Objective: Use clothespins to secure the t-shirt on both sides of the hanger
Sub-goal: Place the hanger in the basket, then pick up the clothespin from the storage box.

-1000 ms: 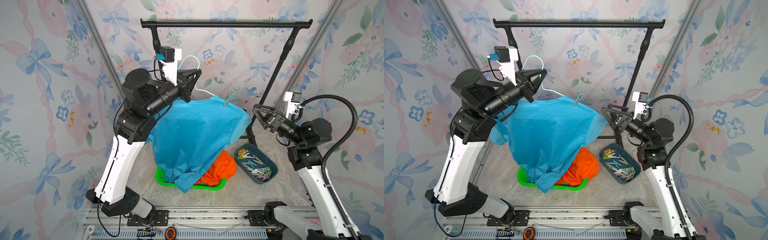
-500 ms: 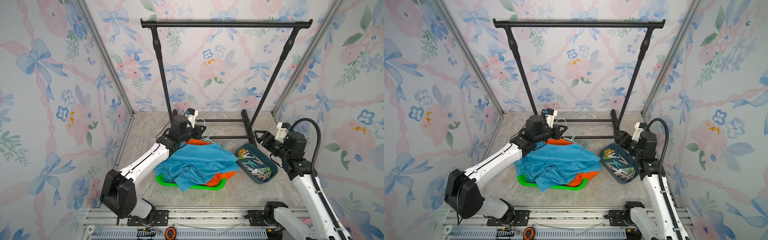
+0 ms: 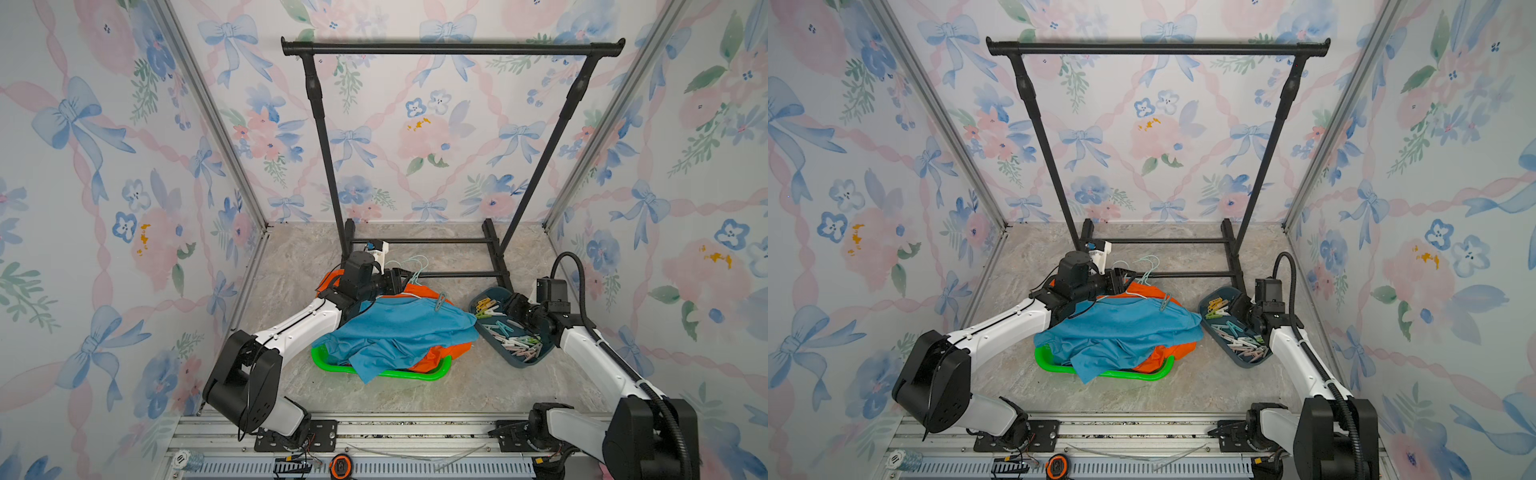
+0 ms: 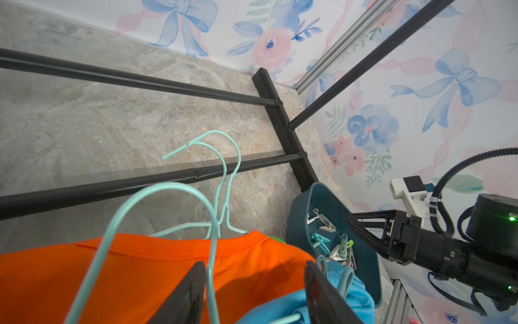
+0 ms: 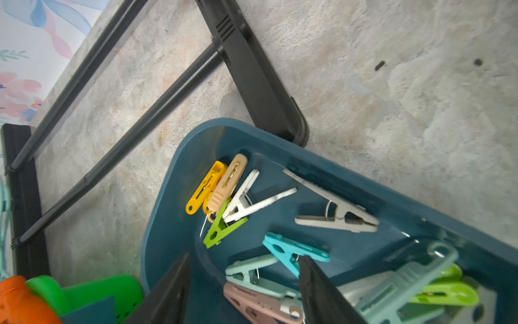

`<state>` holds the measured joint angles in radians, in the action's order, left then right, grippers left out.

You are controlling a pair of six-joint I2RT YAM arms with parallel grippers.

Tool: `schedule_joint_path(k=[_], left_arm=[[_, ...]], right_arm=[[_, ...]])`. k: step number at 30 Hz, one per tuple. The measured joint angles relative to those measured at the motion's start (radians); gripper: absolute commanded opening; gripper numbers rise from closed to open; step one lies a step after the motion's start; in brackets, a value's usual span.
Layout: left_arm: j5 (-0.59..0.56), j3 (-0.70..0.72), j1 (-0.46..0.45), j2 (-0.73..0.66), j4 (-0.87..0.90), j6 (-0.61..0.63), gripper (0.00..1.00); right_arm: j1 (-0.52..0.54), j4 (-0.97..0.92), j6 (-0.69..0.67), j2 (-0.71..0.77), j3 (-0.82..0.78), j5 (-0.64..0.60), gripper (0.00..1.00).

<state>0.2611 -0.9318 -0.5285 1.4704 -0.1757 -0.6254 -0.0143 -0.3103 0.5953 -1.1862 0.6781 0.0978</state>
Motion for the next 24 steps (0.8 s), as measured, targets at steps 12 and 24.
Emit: schedule_joint_path(k=[12,24], left_arm=[[-0.092,0.073,0.0,-0.188,0.033,-0.007,0.93],[-0.161,0.074,-0.047,-0.339,0.13,0.041,0.89]], right_arm=[[0.01,0.05,-0.021,-0.162,0.0,-0.047,0.41],[0.025,0.093,-0.019,-0.337,0.068,-0.051,0.41]])
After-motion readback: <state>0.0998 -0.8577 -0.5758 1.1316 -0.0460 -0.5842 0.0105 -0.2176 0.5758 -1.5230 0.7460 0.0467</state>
